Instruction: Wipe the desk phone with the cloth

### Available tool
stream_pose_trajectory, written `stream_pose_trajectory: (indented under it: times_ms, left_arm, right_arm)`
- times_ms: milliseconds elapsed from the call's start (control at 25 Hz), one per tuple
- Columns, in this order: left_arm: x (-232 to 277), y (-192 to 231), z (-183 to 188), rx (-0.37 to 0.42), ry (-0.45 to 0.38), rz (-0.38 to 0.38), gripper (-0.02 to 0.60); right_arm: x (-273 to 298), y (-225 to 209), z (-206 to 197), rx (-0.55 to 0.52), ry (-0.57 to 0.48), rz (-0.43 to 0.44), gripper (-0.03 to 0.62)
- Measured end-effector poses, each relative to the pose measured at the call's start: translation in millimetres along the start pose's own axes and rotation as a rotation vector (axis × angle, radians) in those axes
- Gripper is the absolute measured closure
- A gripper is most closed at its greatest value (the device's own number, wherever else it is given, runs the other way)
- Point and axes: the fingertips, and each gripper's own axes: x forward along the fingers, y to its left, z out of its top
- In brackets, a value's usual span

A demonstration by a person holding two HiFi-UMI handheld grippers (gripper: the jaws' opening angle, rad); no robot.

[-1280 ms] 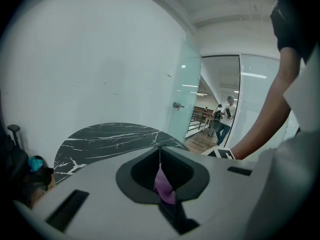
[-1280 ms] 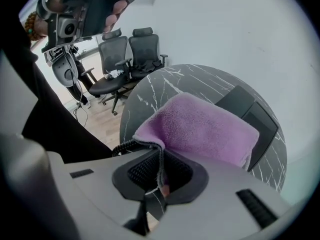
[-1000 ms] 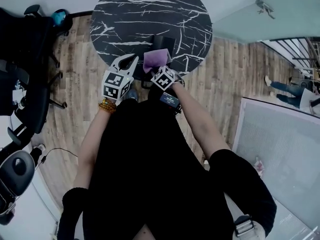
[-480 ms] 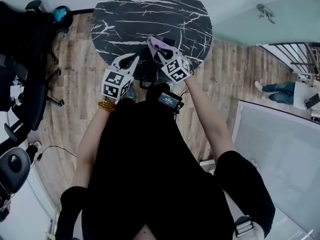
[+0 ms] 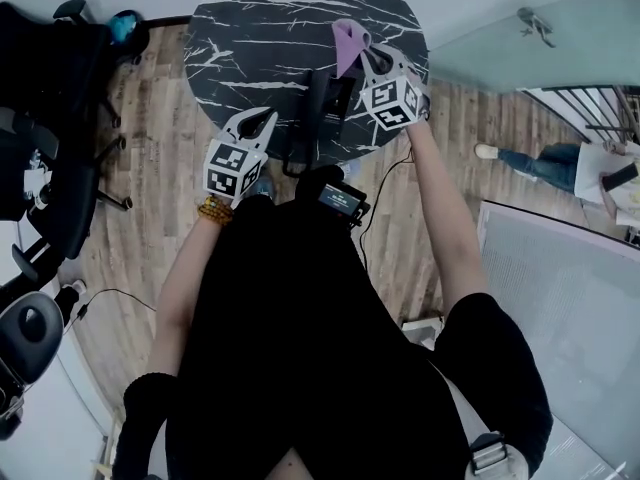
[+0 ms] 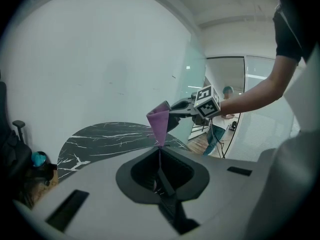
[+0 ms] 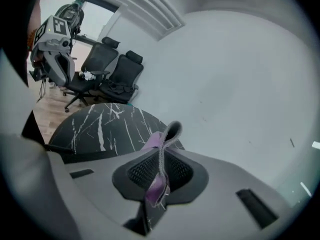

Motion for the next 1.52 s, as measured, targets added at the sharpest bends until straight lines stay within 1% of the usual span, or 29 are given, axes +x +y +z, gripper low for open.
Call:
stream_pose_trajectory:
  times_ms: [80,160,240,400,520,600,680,800,920,1240,1520]
  left_arm:
    - [1.8,-1.3,-0.5,0.001,0.005,-0.004,0.56]
    - [3.2,-3.7,-2.8,0.003,0.013,-0.01,0.56]
    - [3.6,-6.0,-4.6,0.006,0.02,-0.014,0.56]
    - [1.7,-6.5,-7.3,0.006,0.03,-0.01,0.559]
    - [-2.2,-4.2,-9.8,0.002,0.036,0.0,0.56]
    - [-4.3,-2.0,-11.7,-0.003,0.039,0.007,0.56]
    - [-5.0,0.8,-13.5,-0.008,0.042,0.012,0.56]
    - [-3.9,2.6,-15.3,-0.014,0.044,0.014,0.56]
    - [-2.4,0.0,-15.5,-0.014,0.045,0.005,0.56]
    - [1.3,-4.5,-13.0,-0.006,0.042,-0.018,0.56]
    - [1.5,-6.8,-16.2,-0.003,0.048,-0.034,0.56]
  right_arm:
    - [3.1,-8.9,-3.7,-0.045,0.024,-0.03,0.544]
    - [11.0,-0.7,-11.0,-0.066,0.059,-0.02,0.544]
    - [21.5,21.7,-21.0,-0.058,0.099,0.024,0.543]
    - [43.7,81.6,-46.5,-0.012,0.186,0.147,0.543]
    - [52.9,115.6,-63.9,0.026,0.25,0.214,0.544]
    - [55.9,131.2,-73.1,0.006,0.282,0.245,0.543]
    - [60.6,137.1,-77.4,-0.015,0.292,0.25,0.543]
    - [63.6,137.3,-77.8,0.035,0.302,0.259,0.543]
    - [62.6,140.8,-78.7,0.047,0.315,0.276,0.543]
    - [58.8,147.0,-82.9,0.139,0.355,0.304,0.545]
    - [52.4,159.1,-86.7,0.174,0.379,0.311,0.544]
